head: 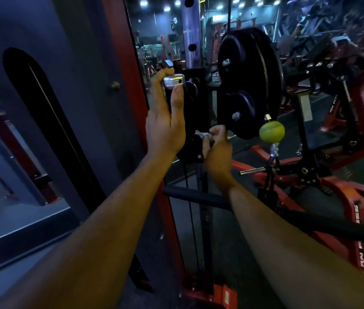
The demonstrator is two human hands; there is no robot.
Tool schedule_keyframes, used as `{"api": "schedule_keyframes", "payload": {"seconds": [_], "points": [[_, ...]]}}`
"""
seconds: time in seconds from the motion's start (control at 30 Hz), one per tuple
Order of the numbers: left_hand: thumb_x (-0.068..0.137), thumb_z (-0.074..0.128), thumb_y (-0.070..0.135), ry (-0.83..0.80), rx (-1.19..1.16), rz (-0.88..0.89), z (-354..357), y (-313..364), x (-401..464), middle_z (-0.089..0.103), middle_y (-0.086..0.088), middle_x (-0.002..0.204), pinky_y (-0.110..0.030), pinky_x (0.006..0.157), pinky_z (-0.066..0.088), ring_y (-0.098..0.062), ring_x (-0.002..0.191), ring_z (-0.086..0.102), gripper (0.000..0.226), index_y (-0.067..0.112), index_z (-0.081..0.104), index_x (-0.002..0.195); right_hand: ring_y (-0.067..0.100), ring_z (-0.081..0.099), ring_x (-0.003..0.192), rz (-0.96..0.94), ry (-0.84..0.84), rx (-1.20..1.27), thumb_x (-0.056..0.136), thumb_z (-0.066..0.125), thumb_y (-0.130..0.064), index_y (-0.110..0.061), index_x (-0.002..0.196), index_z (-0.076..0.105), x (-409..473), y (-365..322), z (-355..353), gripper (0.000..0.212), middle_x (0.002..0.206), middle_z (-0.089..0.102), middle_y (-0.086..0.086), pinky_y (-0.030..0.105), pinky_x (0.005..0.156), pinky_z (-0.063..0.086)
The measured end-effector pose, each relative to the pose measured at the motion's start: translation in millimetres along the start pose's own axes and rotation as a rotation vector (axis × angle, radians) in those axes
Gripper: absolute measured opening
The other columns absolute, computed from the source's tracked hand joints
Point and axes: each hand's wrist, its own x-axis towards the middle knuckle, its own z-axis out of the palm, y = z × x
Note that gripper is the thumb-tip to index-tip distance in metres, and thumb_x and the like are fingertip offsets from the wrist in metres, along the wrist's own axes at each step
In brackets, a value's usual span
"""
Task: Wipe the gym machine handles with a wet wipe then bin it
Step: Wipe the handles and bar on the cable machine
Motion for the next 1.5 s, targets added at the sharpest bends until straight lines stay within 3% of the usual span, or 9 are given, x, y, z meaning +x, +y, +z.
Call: {"api": "schedule_keyframes", "payload": {"seconds": [0.13,0.23,0.33,0.47,0.63,0.77,0.93,1.1,1.5], "points": [[0.11,0.035,0.038,-0.07,-0.001,-0.072,-1,-1,-2,0.059,-0.004,0.078,-0.034,0.057,0.05,-0.007,0.057,0.052,0.045,0.014,0.037,0.148,-0.002,0.06,0.056,0.307,0.09,0.143,0.102,0.051,-0.011,-0.012,0.105,0.053,5,0,7,0.004,0.079,0.06,0.0,0.013,0.046,0.043],[0.109,0.036,0.042,-0.132,-0.046,-0.121,-4,-6,-3,0.061,0.013,0.086,-0.018,0.066,0.048,0.007,0.07,0.058,0.048,0.012,0.042,0.146,0.011,0.062,0.065,0.498,0.059,0.43,0.104,0.048,-0.007,-0.011,0.104,0.054,-2,-3,13,0.007,0.081,0.062,0.008,0.022,0.055,0.053],[0.108,0.037,0.045,-0.278,-0.112,-0.083,-12,-17,2,0.062,0.01,0.086,-0.018,0.061,0.045,0.005,0.068,0.06,0.036,0.022,0.044,0.135,0.018,0.064,0.067,0.436,-0.004,0.516,0.105,0.048,-0.01,-0.004,0.1,0.054,-23,2,11,0.01,0.074,0.065,0.005,0.033,0.061,0.057],[0.099,0.036,0.065,-0.399,-0.164,-0.032,-20,-27,9,0.062,-0.006,0.131,-0.033,0.097,0.053,-0.015,0.118,0.061,0.08,0.006,0.032,0.153,0.02,0.062,0.059,0.292,-0.014,0.416,0.105,0.047,-0.007,0.0,0.103,0.05,-27,-5,8,0.008,0.079,0.058,0.018,0.031,0.05,0.054],[0.108,0.04,0.04,-0.61,-0.312,-0.067,-33,-39,6,0.043,0.012,0.152,-0.016,0.112,0.037,0.016,0.13,0.042,0.049,0.026,0.025,0.152,0.024,0.064,0.079,0.309,0.164,0.208,0.098,0.059,-0.025,-0.007,0.096,0.059,-13,-7,25,0.018,0.089,0.068,0.015,0.041,0.067,0.051],[0.111,0.03,0.026,-0.752,-0.485,-0.278,-53,-65,-20,0.052,0.058,0.1,0.005,0.085,0.034,0.036,0.1,0.044,0.026,0.047,0.042,0.122,0.036,0.066,0.089,0.503,0.227,0.458,0.097,0.061,-0.022,-0.013,0.087,0.071,-24,-16,39,0.017,0.095,0.071,0.026,0.049,0.082,0.052],[0.105,0.039,0.05,-0.866,-0.498,-0.329,-57,-98,-22,0.061,0.031,0.127,-0.016,0.11,0.037,0.016,0.125,0.05,0.032,0.045,0.056,0.132,0.037,0.064,0.106,0.677,0.339,0.798,0.102,0.049,-0.007,0.004,0.133,0.056,-55,-26,58,0.034,0.117,0.065,0.027,0.042,0.096,0.055],[0.091,0.04,0.01,-0.911,-0.447,-0.227,-55,-109,-25,0.067,0.025,0.123,-0.027,0.11,0.043,0.0,0.124,0.059,0.058,0.055,0.057,0.122,0.013,0.062,0.06,0.638,0.406,0.801,0.098,0.053,-0.002,-0.008,0.109,0.061,-85,-41,53,0.015,0.073,0.066,0.005,0.022,0.056,0.055],[0.082,0.047,0.002,-0.927,-0.316,-0.196,-58,-93,-8,0.071,0.001,0.124,-0.042,0.102,0.052,-0.017,0.116,0.064,0.055,0.022,0.063,0.131,0.018,0.066,0.061,0.118,0.403,0.066,0.105,0.051,-0.018,-0.009,0.111,0.053,-100,-143,31,0.011,0.082,0.071,0.006,0.029,0.053,0.056]]}}
